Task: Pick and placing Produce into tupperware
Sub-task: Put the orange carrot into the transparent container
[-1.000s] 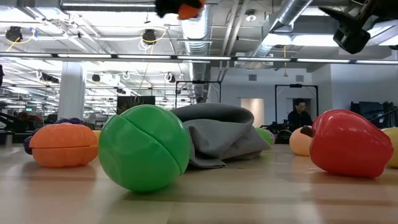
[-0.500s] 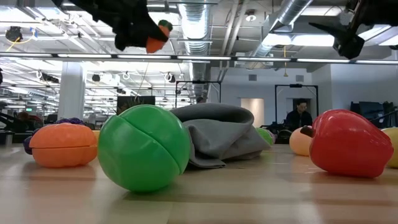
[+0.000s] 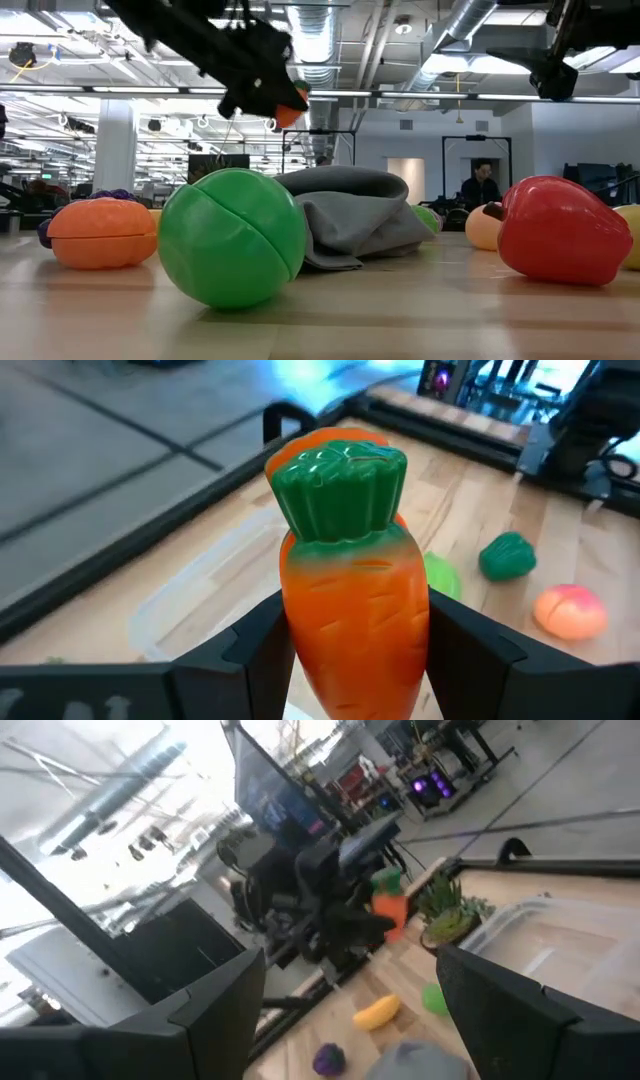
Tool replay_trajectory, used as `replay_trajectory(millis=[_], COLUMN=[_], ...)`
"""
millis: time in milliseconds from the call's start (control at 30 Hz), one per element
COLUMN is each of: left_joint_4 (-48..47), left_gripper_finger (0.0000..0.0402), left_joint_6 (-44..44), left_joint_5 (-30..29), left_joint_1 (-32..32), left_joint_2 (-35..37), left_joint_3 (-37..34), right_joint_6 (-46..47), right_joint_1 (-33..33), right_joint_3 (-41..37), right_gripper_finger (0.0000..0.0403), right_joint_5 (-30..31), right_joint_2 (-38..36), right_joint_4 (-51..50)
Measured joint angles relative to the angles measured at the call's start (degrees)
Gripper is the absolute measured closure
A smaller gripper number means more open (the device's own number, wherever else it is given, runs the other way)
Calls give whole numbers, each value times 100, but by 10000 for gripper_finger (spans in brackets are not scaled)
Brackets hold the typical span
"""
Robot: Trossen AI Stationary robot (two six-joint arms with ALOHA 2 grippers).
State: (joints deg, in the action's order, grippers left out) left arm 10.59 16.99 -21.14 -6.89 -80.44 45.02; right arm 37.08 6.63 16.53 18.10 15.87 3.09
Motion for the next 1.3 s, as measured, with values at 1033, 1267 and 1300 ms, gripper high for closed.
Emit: replay_trajectory(millis=[1033, 1267, 1300], left_joint_4=[-2731, -3087, -3149], left_gripper_finger=[221, 221, 221], left_joint_6=[57, -142, -152], left_joint_5=[1928, 1763, 1769], left_joint_1=[-1395, -1570, -1600], left_joint_2=[-3049, -3131, -3131], left_joint_3=[3229, 3289, 3287], right_joint_6=[-2, -2, -2], right_joint_1=[9, 9, 9], right_joint_3=[0, 0, 0], right_gripper_finger=[85, 85, 85], right_joint_5=[-25, -25, -25], right_joint_2=[294, 294, 294], right_joint_4=[38, 38, 36])
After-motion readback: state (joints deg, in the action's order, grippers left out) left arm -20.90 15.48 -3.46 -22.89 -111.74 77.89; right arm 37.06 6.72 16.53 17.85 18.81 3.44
